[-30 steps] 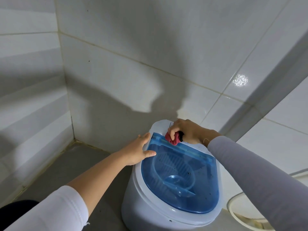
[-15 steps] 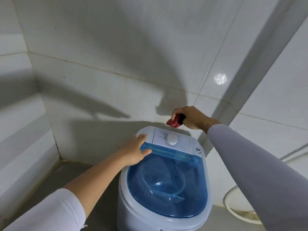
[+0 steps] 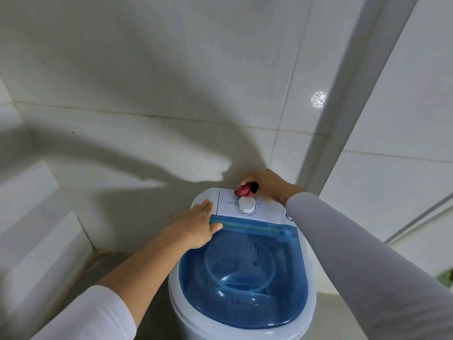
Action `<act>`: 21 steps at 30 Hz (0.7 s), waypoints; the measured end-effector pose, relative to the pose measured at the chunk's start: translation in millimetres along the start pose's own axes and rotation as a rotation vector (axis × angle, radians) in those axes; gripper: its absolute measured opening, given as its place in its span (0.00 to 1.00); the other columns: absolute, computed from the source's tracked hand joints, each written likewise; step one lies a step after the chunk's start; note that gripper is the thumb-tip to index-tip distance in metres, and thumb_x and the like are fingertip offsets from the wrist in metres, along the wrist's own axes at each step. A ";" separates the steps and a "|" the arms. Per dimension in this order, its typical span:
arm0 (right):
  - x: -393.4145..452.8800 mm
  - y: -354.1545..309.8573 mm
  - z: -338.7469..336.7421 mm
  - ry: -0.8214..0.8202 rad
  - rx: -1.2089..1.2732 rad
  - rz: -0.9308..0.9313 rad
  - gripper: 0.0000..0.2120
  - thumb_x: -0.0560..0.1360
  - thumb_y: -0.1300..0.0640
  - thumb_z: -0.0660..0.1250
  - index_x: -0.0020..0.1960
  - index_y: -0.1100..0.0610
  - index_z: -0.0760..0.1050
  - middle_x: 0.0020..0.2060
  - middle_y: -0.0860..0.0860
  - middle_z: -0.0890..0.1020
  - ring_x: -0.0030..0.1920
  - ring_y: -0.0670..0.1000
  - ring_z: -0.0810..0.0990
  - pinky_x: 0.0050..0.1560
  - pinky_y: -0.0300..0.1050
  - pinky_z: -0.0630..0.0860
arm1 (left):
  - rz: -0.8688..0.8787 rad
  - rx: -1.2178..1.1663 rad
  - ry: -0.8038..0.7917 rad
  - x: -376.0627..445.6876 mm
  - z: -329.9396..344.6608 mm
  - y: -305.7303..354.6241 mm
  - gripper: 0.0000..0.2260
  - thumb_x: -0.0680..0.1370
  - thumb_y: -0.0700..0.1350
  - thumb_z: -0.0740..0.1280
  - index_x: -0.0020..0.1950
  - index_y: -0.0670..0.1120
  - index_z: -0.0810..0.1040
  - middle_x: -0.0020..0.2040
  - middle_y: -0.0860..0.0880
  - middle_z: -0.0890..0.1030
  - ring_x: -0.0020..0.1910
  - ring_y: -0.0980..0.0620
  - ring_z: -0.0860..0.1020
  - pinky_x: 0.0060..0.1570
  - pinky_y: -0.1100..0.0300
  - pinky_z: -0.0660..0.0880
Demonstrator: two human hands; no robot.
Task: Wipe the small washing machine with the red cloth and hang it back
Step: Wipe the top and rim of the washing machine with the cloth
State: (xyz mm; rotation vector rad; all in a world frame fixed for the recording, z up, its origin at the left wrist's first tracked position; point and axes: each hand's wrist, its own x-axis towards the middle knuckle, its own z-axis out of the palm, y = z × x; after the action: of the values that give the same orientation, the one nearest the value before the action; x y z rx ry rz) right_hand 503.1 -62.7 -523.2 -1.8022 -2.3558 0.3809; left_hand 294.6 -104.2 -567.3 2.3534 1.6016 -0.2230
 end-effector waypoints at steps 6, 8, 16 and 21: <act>-17.3 8.4 -0.4 0.045 0.008 0.038 0.15 0.73 0.66 0.64 0.53 0.52 0.81 0.52 0.49 0.84 0.46 0.44 0.76 0.52 0.33 0.68 | -0.029 0.003 -0.017 6.0 0.9 -5.3 0.31 0.79 0.61 0.49 0.78 0.51 0.43 0.79 0.52 0.48 0.76 0.46 0.58 0.70 0.42 0.61; -24.5 10.3 0.4 0.074 -0.004 0.061 0.14 0.74 0.65 0.64 0.55 0.52 0.81 0.53 0.49 0.84 0.47 0.43 0.76 0.52 0.33 0.66 | -0.025 -0.002 -0.018 7.4 2.7 -6.3 0.31 0.79 0.62 0.49 0.78 0.51 0.43 0.79 0.52 0.48 0.77 0.46 0.56 0.71 0.42 0.60; -49.9 5.1 14.9 0.156 -0.078 0.223 0.18 0.76 0.65 0.59 0.59 0.50 0.78 0.55 0.53 0.82 0.57 0.55 0.73 0.51 0.41 0.68 | 0.006 -0.031 -0.014 7.3 4.9 -8.9 0.32 0.79 0.61 0.50 0.78 0.49 0.41 0.79 0.53 0.43 0.78 0.49 0.51 0.73 0.43 0.57; -63.2 -5.0 28.3 0.203 -0.044 0.299 0.19 0.75 0.66 0.59 0.58 0.49 0.79 0.55 0.51 0.83 0.58 0.55 0.74 0.57 0.44 0.72 | 0.029 -0.026 -0.032 3.2 1.8 -4.6 0.33 0.80 0.60 0.50 0.78 0.47 0.41 0.79 0.52 0.42 0.78 0.49 0.48 0.74 0.43 0.55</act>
State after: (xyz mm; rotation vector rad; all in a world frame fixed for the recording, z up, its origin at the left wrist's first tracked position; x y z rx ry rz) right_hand 507.7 -127.9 -546.7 -2.1090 -1.9804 0.1700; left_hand 291.6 -100.4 -570.6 2.3403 1.5453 -0.2305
